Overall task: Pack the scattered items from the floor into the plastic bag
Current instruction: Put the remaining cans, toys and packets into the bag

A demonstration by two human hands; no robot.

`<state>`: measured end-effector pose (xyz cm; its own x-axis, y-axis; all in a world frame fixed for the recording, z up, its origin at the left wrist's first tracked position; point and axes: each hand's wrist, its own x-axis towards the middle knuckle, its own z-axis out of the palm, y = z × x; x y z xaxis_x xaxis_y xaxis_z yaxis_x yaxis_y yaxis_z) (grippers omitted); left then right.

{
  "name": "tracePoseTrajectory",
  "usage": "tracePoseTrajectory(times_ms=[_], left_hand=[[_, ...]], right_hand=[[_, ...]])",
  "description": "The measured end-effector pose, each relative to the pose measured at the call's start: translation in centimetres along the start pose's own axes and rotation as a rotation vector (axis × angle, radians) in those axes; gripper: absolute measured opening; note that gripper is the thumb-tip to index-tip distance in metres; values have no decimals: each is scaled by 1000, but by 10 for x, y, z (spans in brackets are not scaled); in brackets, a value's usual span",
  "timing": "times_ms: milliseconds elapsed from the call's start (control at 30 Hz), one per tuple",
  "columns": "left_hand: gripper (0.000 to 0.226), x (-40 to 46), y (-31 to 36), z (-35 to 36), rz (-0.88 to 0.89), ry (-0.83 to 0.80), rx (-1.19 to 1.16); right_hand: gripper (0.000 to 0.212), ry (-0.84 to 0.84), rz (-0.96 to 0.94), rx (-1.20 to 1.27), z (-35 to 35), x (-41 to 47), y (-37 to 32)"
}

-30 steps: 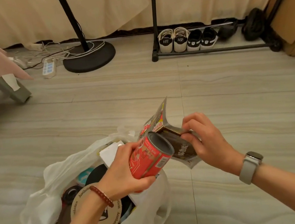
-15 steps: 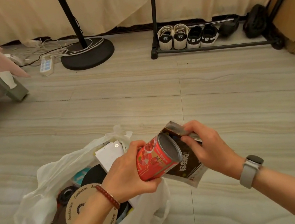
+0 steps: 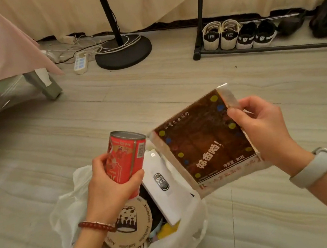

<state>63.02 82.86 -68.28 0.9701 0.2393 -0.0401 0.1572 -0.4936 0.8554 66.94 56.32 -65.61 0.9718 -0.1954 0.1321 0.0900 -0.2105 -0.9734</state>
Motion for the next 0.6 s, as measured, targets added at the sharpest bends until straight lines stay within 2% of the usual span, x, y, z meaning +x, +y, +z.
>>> tracePoseTrajectory(times_ms=[200, 367, 533, 600], left_hand=[[73, -2, -41, -33, -272, 129, 74], [77, -10, -61, -39, -349, 97, 170], [75, -13, -71, -40, -382, 153, 236], [75, -17, -72, -49, -367, 196, 252]], right_hand=[[23, 36, 126, 116, 51, 7, -8], [18, -13, 159, 198, 82, 5, -17], [22, -198, 185, -58, 119, -22, 9], [16, -252, 217, -181, 125, -30, 24]])
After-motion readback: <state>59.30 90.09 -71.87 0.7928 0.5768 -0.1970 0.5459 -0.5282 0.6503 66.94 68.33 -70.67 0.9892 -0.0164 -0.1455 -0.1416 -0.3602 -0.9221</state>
